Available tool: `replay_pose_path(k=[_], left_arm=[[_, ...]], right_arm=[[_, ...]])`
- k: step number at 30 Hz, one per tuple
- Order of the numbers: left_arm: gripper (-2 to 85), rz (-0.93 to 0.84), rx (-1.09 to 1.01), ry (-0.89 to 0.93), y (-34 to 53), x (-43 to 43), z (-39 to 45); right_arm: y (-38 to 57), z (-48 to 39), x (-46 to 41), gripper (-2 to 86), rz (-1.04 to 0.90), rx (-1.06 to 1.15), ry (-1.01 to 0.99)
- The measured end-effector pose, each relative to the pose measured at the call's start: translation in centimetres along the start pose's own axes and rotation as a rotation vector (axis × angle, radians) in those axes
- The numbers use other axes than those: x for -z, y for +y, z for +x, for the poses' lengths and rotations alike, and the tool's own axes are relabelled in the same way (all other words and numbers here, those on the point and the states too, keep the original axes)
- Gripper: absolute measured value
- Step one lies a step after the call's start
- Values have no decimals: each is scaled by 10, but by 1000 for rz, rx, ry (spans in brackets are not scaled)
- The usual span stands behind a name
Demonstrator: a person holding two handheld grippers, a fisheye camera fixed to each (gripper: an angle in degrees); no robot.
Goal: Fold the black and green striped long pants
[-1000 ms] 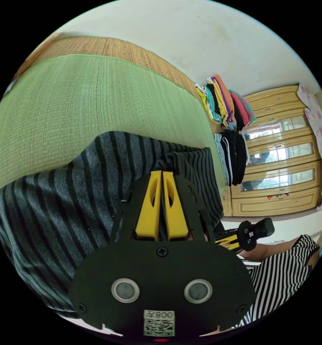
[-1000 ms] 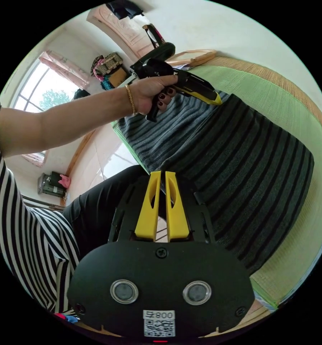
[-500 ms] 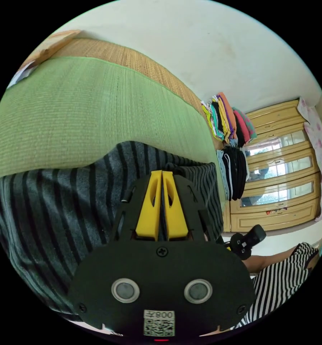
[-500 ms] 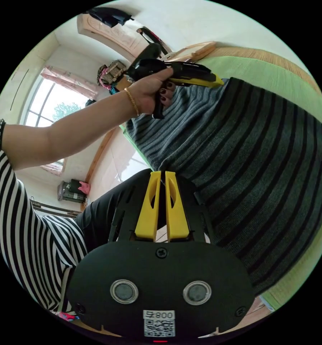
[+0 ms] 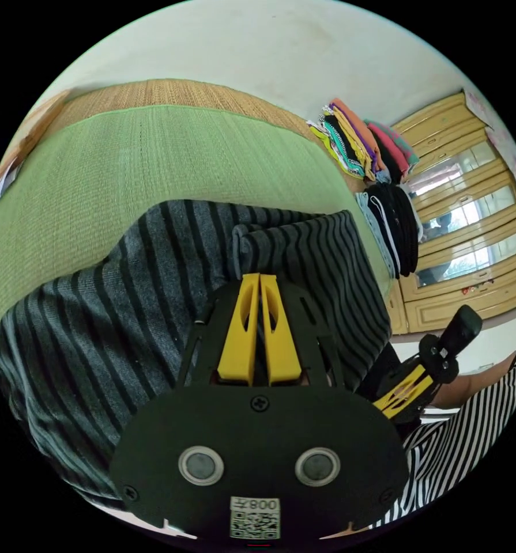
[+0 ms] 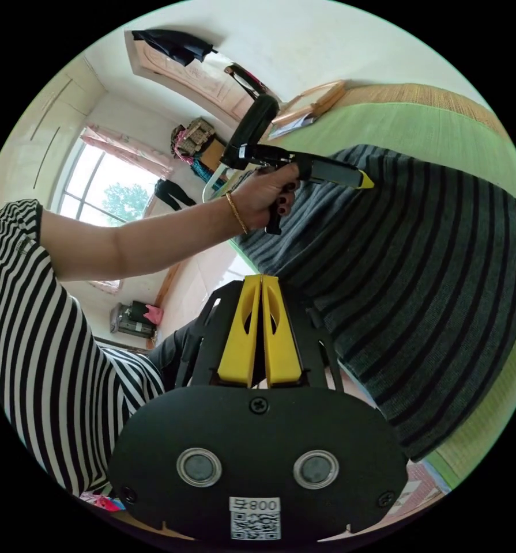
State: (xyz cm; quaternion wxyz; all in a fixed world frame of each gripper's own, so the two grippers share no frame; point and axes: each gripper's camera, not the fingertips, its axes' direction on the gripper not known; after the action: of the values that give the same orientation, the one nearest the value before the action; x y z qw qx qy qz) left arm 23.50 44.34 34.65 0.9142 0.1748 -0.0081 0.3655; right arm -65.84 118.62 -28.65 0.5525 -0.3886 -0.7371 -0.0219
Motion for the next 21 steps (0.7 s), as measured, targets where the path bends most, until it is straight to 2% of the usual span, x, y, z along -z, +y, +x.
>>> replay_pose_path(k=[6,9,12,15,21], left_arm=[[1,107,-30,3,-5,3,-1],[1,67,-25,-51,-17,-18,-11],[0,50,-17,-63,-22,-39,-25],[0,58,-8,-54,-20,-45,-31],[1,89,-78,21,13,-47,-22]], right_arm=[[5,16,6,0,46,-50,48],[7,32,-24,0,-51,-102,81],[12,37,-29,0,-8,-112,61],[14,35,-17,0,-4,-107,56],[52,38,42,0,147,-176,130]])
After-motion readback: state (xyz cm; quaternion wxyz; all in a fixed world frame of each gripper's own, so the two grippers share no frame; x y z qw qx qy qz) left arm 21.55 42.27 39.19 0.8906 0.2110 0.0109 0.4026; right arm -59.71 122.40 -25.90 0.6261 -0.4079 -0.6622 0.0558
